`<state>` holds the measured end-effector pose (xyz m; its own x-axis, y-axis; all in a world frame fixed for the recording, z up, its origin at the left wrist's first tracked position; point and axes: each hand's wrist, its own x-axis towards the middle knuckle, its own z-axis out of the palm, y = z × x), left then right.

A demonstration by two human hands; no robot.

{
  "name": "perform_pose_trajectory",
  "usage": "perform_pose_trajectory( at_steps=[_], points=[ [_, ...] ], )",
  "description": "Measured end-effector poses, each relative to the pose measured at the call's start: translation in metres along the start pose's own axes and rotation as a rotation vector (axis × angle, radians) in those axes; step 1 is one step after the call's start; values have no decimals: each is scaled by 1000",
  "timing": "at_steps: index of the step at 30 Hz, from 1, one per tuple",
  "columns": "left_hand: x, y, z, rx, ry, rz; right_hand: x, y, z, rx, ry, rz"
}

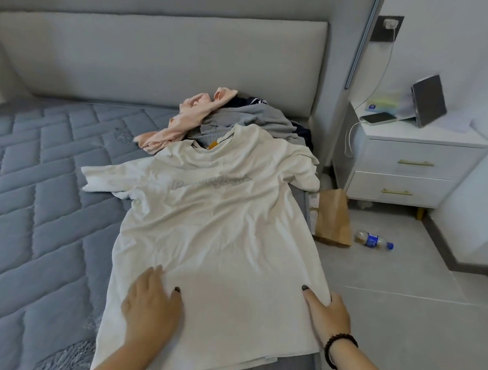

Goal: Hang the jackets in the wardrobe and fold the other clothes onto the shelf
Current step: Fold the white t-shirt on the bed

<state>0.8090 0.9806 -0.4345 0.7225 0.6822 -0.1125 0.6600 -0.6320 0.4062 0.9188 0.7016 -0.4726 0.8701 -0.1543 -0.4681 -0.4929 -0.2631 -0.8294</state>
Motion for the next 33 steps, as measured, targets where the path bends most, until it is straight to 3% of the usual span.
perform_pose_trajectory(
  at_steps=[4,6,11,17,24,33],
  points=[
    [12,-30,-26,-85,34,-397,-10,-6,-18,-187,71,-44],
    [7,-47,-30,-76,-24,-472,-14,-7,-24,-236,73,-21],
    [-1,-81,-37,-245,-114,-323,-36,-16,-33,-137,78,12],
    [-22,-100,-64,-431,54,-293,-72,-41,-37,-132,116,-79],
    [-39,-161,-107,-115,-74,-100,-119,-40,-53,-421,211,-105],
    [-72,-207,-142,248,-155,21,-194,-5,-71,-904,160,-152]
  ],
)
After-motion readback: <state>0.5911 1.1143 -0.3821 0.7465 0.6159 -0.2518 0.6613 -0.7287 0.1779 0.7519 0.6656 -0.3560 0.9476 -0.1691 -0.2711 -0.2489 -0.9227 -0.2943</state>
